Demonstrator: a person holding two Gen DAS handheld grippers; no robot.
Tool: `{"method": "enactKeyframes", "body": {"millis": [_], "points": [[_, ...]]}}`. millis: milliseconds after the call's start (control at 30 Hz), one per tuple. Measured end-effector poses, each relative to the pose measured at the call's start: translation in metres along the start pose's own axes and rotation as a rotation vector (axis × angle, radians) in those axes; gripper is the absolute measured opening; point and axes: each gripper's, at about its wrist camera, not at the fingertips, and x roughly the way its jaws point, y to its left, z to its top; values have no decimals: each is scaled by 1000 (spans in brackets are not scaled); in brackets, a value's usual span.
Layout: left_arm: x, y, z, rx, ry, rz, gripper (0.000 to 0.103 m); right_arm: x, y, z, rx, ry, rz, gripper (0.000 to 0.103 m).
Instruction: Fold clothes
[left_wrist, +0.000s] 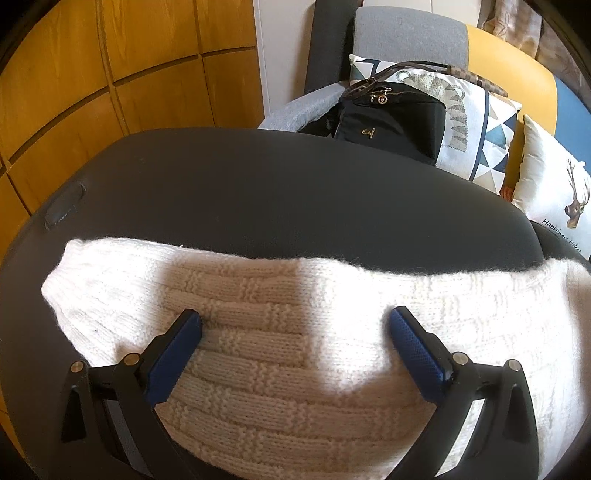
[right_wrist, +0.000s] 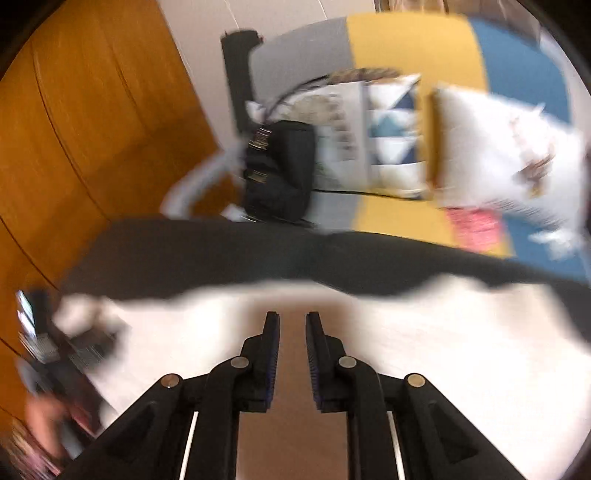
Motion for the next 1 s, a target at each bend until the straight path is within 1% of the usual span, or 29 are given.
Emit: {"method": "enactKeyframes", "body": {"millis": [100, 200, 233, 300, 333, 400, 433, 500, 567, 600, 633, 667, 700, 733, 833, 867, 900, 1000], "points": [[0, 0, 0, -1, 0, -2, 102, -31, -20, -35, -52, 42, -90, 15], [-1, 1, 1, -1, 7, -8, 103, -57, -38, -70, -72, 67, -154, 15], [-2, 2, 3, -6, 15, -19, 103, -62, -45, -81, -71, 86, -175, 15], [-7, 4, 4, 3, 44, -17, 103, -70, -64, -104, -40, 126, -200, 15], [-16, 5, 2, 5, 39, 9, 102, -76, -73, -114, -19, 127, -199, 15], [-42, 3, -7, -2, -20, 30, 102, -94, -89, -132, 9, 112, -204, 16], [-60, 0, -14, -6, -55, -12, 102, -104, -93, -141, 19, 107, -222, 16], [-86, -11, -26, 7, -93, -68, 102, -127, -98, -160, 53, 87, -200, 16], [-116, -34, -45, 65, -144, -150, 102, -141, -101, -177, 81, 92, -183, 16], [-131, -49, -57, 118, -176, -191, 102, -147, -101, -183, 77, 93, -185, 16], [-140, -60, -67, 158, -194, -212, 102, -149, -100, -190, 58, 97, -202, 16], [-150, -77, -81, 227, -209, -239, 102, -151, -98, -196, 35, 103, -223, 17], [-156, -91, -93, 287, -214, -250, 102, -151, -100, -199, 17, 96, -239, 17], [-159, -108, -110, 359, -215, -240, 102, -150, -103, -201, 1, 85, -254, 18], [-150, -134, -139, 467, -172, -191, 102, -144, -113, -201, -25, 65, -291, 18], [-143, -139, -146, 483, -144, -172, 102, -143, -116, -200, -28, 63, -301, 18], [-140, -142, -148, 479, -141, -158, 102, -141, -120, -199, -30, 61, -311, 18], [-139, -148, -149, 482, -145, -131, 102, -140, -137, -193, 0, 57, -245, 19]]}}
